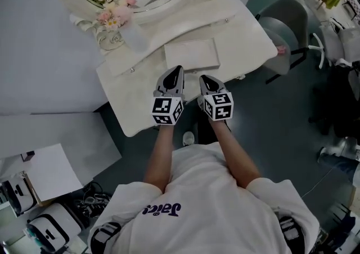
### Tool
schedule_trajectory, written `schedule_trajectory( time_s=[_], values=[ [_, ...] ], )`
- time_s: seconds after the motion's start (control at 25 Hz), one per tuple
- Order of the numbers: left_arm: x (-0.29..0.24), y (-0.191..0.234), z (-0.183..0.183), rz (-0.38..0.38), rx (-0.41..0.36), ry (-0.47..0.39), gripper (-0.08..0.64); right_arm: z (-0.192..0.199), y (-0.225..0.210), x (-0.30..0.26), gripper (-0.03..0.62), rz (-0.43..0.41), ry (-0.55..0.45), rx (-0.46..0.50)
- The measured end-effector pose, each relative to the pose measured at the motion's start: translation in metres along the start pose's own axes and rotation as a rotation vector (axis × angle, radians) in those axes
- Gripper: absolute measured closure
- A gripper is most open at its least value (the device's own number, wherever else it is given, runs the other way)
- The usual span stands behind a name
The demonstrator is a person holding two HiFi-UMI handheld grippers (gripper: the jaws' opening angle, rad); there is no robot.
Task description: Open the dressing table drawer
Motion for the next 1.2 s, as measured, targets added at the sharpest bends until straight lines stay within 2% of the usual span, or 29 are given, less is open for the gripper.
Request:
schedule_trajectory(
  time_s=[0.16, 0.44, 0.76, 0.96, 1.2],
  values=[
    [-0.012, 0.012, 0.006, -0.028, 0.013, 0.017, 0.545, 0.017, -0.007, -0.023, 0.578, -0.024, 0.060, -0.029],
    [-0.026, 0.033, 0.018, -0.068, 0.021, 0.049, 0.545, 0.047, -0.011, -0.058, 0.523, -0.052, 0.171, -0.059],
    [-0.036, 0.045, 0.026, -0.085, 0.021, 0.087, 0.545, 0.065, -0.011, -0.085, 0.425, -0.058, 0.260, -0.103],
    [-0.040, 0.049, 0.025, -0.092, 0.029, 0.082, 0.545, 0.070, -0.013, -0.098, 0.433, -0.063, 0.278, -0.139],
    [-0.039, 0.056, 0.022, -0.108, 0.101, 0.069, 0.545, 0.073, -0.016, -0.104, 0.522, -0.059, 0.300, -0.154]
  ],
)
Point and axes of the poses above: the fingertips, and each gripper's own axes: x backward along the fingers, y to its left, z out of its underside, the point moved 5 cm from there along x, backward along the fingers, and after that the axes turned 11 degrees about x, right-handed, at the moved point
